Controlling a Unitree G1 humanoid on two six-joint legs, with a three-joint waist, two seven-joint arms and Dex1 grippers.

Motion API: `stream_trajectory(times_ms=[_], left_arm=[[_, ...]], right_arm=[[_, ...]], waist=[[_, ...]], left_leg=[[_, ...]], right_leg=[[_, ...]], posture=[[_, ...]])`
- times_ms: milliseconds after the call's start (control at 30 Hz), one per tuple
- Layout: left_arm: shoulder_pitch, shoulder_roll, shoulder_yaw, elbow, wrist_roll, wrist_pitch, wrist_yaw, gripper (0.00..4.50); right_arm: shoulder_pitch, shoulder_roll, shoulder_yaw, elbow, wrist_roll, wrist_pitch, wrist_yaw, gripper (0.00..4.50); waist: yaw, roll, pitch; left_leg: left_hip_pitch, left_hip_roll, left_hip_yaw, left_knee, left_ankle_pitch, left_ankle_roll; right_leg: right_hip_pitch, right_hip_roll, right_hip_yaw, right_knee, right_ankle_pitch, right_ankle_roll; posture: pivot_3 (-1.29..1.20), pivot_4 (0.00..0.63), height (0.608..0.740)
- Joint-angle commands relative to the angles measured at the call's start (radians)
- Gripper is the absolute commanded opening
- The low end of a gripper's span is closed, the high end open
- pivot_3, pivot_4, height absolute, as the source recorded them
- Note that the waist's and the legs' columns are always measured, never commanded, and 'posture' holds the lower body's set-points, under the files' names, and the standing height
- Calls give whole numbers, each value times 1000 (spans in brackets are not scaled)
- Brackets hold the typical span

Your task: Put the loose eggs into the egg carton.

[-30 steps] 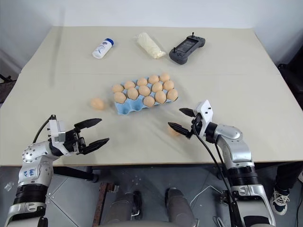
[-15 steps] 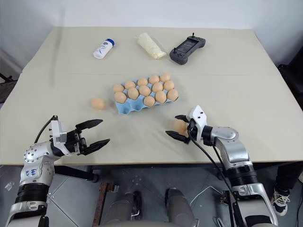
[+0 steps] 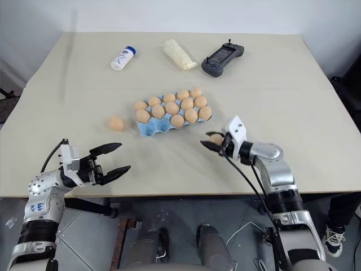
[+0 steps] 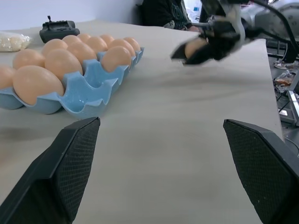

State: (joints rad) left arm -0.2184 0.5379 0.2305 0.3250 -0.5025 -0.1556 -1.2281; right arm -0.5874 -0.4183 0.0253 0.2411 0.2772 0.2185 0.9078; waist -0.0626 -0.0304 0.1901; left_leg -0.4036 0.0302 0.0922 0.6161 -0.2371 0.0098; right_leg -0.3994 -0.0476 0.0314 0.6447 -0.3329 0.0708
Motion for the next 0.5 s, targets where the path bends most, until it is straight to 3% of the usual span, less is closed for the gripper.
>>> stream_trajectory(times_ms=[33, 500], left_arm=[[13, -2, 23, -36, -12, -21, 14, 4500], [38, -10, 30, -79, -14, -23, 56, 4500]], right_arm=[[-106, 61, -23, -12, 20, -15, -64, 1426], [-350, 340, 85, 293, -115, -158, -203, 1406]], waist=[[-1, 0, 0], [-1, 0, 0]], left_leg=[[0, 0, 0, 0, 0, -1], [-3, 0, 1, 0, 2, 0]], right_leg=[[0, 0, 0, 0, 0, 0], [-5, 0, -1, 2, 0, 0]], posture=[[0, 150, 740], [0, 150, 740]])
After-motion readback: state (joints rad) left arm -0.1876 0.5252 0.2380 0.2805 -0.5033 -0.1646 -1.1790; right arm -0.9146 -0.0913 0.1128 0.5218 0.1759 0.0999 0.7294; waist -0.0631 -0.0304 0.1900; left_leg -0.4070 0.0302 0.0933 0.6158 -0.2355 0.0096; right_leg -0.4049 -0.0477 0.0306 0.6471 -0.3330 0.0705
